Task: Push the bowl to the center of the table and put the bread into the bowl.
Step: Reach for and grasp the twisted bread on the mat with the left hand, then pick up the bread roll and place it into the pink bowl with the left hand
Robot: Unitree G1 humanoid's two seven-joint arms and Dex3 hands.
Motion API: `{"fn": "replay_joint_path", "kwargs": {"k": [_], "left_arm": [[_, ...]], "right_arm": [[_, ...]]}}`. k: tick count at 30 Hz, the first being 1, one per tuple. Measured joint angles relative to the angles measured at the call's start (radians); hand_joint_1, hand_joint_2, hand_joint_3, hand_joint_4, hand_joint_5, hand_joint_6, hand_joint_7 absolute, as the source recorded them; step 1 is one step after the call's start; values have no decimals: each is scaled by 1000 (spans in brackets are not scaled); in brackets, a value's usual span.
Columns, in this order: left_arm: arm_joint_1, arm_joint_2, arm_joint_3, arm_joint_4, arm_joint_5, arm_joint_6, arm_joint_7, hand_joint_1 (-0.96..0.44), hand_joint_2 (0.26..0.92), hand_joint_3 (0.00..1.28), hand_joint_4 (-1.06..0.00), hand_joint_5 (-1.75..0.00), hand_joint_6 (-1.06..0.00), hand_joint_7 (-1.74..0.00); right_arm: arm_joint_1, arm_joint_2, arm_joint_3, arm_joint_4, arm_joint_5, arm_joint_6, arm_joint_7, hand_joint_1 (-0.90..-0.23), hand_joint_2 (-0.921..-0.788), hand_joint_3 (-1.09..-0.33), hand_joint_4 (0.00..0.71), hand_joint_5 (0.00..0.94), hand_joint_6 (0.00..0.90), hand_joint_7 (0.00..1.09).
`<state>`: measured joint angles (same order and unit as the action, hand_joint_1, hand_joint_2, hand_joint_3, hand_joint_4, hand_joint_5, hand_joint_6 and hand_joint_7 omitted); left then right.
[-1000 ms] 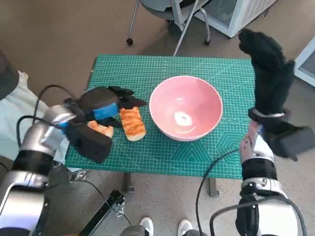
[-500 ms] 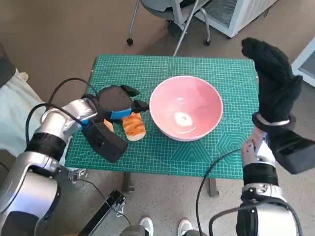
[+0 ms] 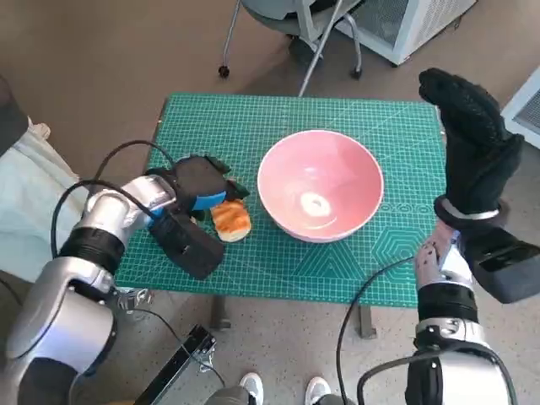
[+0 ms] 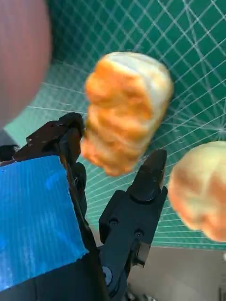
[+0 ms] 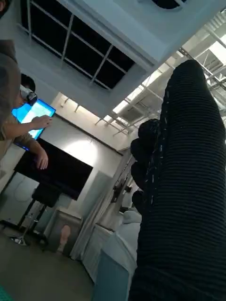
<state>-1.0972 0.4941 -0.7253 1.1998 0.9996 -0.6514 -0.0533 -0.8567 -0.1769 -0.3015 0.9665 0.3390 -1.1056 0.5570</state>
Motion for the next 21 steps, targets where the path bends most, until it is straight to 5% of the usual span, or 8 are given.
{"fn": "replay_joint_path", "kwargs": {"k": [17, 18, 21], "left_arm": [[-12, -73, -12, 77, -33, 76, -58, -72, 851, 20, -701, -77, -794, -134], [-12, -73, -13, 78, -34, 77, -58, -47, 876, 59, -646, -498, -732, -525], [-10, -74, -18, 82, -36, 77, -49, -16, 906, 106, -590, -1014, -649, -985]], "right_arm": [[29, 0, 20, -37, -30, 2, -49, -577, -921, -694, 344, 3, 35, 841], [31, 0, 22, -38, -30, 2, -51, -576, -921, -694, 344, 3, 34, 841], [39, 0, 25, -42, -30, 3, -56, -576, -921, -694, 343, 3, 33, 842]]}}
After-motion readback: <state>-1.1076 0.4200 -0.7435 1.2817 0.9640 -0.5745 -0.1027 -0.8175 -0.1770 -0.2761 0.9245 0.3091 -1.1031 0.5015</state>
